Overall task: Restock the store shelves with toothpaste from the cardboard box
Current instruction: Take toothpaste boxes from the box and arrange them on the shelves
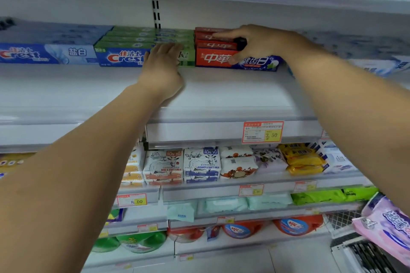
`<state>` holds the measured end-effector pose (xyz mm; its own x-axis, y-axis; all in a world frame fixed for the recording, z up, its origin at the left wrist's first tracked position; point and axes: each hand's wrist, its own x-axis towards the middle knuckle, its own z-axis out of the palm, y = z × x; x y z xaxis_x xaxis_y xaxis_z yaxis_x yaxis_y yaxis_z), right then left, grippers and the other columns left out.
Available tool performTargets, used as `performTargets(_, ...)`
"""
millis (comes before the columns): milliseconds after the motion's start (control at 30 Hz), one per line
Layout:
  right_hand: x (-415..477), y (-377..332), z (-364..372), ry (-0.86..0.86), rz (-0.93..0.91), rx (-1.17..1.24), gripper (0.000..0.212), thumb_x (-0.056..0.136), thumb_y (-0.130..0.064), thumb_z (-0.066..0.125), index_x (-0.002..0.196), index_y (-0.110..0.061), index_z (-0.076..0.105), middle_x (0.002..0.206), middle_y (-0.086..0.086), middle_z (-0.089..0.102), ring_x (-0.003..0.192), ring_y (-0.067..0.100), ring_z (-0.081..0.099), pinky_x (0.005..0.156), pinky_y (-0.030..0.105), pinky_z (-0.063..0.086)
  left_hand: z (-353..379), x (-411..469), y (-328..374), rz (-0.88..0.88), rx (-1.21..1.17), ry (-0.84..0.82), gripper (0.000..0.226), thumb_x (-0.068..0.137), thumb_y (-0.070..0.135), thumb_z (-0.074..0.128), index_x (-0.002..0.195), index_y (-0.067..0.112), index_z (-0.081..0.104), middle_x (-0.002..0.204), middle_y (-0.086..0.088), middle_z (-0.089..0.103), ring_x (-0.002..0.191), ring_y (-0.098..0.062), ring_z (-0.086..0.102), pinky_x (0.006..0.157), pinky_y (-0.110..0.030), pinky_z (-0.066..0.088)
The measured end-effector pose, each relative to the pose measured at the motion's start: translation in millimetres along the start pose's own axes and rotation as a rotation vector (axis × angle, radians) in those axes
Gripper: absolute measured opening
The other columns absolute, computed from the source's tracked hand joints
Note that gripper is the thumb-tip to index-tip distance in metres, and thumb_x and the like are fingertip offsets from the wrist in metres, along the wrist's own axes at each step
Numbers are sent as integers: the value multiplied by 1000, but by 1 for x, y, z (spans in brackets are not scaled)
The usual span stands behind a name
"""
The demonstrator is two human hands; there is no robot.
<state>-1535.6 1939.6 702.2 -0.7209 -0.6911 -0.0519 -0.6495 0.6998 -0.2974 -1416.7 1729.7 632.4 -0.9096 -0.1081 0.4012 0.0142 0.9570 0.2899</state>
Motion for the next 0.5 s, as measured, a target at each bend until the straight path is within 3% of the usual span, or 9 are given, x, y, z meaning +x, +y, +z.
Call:
performTargets(133, 7, -1, 4, 2, -39, -38, 76, 82, -20, 73, 143, -42, 33, 137, -4, 47, 121, 19, 48, 106, 37, 39, -1, -2, 0, 15, -10, 18, 66, 82, -1, 48, 145, 12, 34, 151, -10, 32, 141, -29, 23, 116, -44, 17)
performTargets(333, 12, -5, 29, 257, -60, -62, 63, 90, -5, 60, 144, -27, 37, 140, 12, 37, 127, 26, 39, 102, 22, 28, -2, -4, 1, 26, -14, 15, 64, 84, -1, 47, 146, 12, 33, 152, -9, 31, 142, -27, 21, 117, -39, 16)
performTargets(500, 19, -4, 51, 401, -55, -128, 59, 94, -2, 49, 147, -23, 33, 152, 10, 31, 137, 29, 31, 115, 34, 23, -5, -6, 3, 14, -12, -16, 64, 87, 0, 46, 148, 12, 29, 154, -8, 27, 143, -27, 18, 118, -37, 15)
